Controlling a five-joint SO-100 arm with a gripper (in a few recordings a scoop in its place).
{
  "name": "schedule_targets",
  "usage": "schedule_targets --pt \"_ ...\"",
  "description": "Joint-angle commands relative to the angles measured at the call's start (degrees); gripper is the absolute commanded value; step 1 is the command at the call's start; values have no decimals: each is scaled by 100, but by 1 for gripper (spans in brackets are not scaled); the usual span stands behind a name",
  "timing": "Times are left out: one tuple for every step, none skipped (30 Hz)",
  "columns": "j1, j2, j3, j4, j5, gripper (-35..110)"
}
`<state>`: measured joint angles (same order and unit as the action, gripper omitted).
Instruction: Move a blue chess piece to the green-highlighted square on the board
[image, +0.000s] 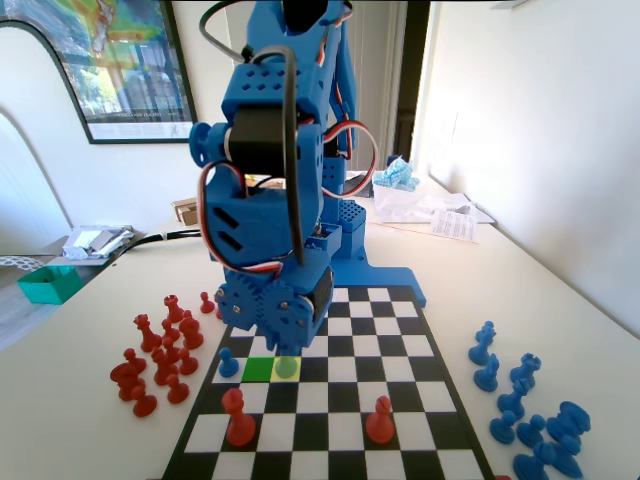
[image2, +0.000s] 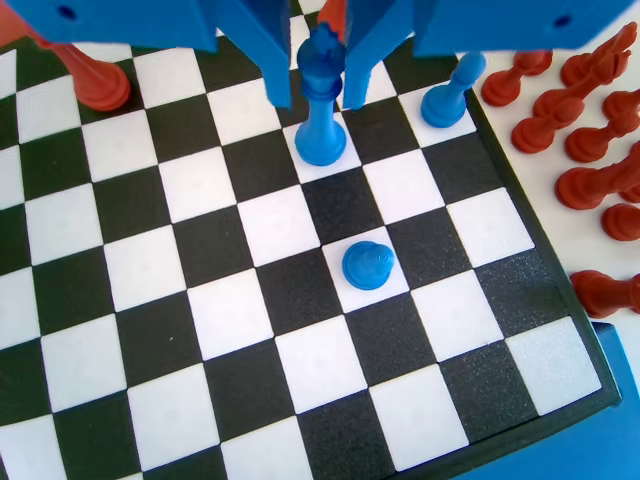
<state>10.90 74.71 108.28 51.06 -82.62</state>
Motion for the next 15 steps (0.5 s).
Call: schedule_targets --pt "62 149 53 0 -79 2" --pt "62 149 53 -9 -88 1" --pt "70 149 53 -9 -97 1" --pt "70 149 53 -9 -105 1" --pt "70 158 53 -9 -105 1" --pt "79 158 44 -9 -105 1" --pt "79 167 35 9 -105 1" --pt "88 193 18 26 -97 1" --pt "97 211 -26 88 -88 1" --pt "114 255 -70 158 -70 1" --pt "132 299 -123 211 -53 1" --pt "141 343 -193 299 -35 1" --pt "158 378 -272 396 -9 1" --pt "185 413 -360 492 9 1" --pt "211 448 -457 571 26 1"
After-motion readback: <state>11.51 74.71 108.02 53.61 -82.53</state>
